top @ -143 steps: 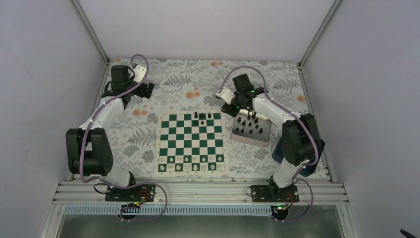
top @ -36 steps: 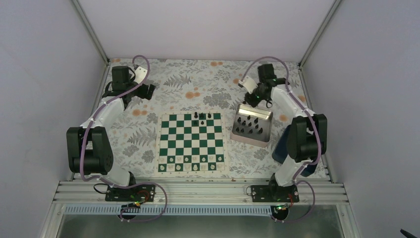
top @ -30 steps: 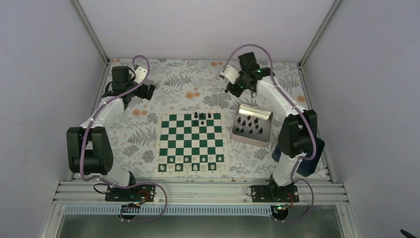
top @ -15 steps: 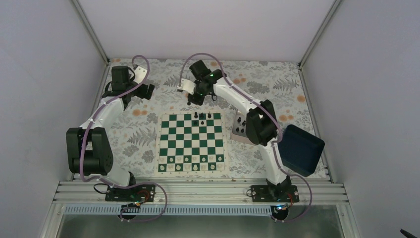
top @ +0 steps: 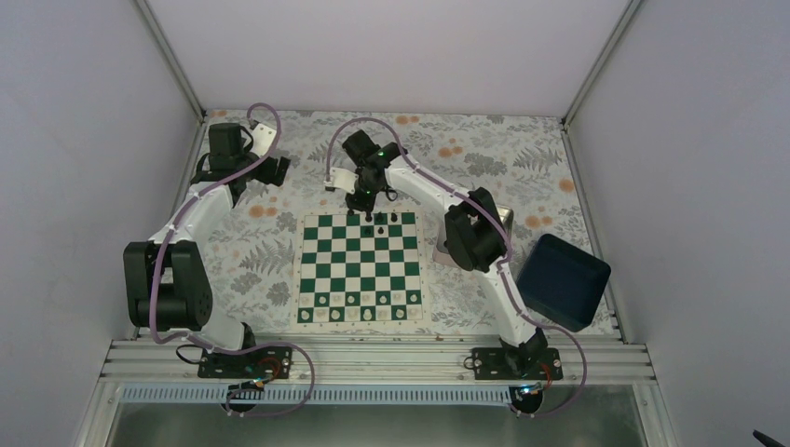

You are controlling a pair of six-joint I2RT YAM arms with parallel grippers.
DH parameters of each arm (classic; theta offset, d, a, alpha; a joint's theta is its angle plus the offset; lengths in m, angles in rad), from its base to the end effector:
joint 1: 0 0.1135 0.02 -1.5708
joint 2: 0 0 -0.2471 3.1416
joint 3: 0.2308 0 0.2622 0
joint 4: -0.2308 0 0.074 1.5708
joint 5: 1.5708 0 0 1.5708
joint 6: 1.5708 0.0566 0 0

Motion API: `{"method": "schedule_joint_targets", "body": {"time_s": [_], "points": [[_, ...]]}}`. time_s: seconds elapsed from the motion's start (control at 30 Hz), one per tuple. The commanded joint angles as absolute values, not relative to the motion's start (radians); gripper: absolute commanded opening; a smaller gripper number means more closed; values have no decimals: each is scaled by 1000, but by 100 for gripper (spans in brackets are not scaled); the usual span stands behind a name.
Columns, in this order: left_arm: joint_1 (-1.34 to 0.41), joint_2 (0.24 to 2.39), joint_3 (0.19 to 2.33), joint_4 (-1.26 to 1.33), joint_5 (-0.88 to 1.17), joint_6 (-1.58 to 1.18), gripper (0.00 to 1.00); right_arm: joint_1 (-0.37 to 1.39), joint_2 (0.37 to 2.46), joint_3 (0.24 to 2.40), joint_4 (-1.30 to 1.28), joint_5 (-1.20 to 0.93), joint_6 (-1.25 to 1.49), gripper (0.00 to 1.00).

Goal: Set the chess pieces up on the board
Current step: Place the chess piece on the chessboard.

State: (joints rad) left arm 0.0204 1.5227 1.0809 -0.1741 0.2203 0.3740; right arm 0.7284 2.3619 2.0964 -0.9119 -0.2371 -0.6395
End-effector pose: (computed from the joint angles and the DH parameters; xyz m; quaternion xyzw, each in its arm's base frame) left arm 0.3702 -0.0048 0.2307 0.2050 0.8601 -0.0063 0.4670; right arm 0.3697 0.3476 0.1590 -0.6332 0.7402 0.1245 0.1887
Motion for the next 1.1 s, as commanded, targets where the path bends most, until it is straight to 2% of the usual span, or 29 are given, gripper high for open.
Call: {"method": "schedule_joint_targets", "body": {"time_s": [0.0, 0.7, 1.07], "points": [[25, 1499, 1080, -163, 227, 375, 100, 745, 2364, 2092, -914, -222, -659, 6], [26, 1503, 1075, -160, 230, 374, 100, 756, 2340, 1959, -836, -190, -660, 6], [26, 1505, 1074, -161, 232, 374, 100, 748, 2228, 1915, -784, -191, -634, 34]]}}
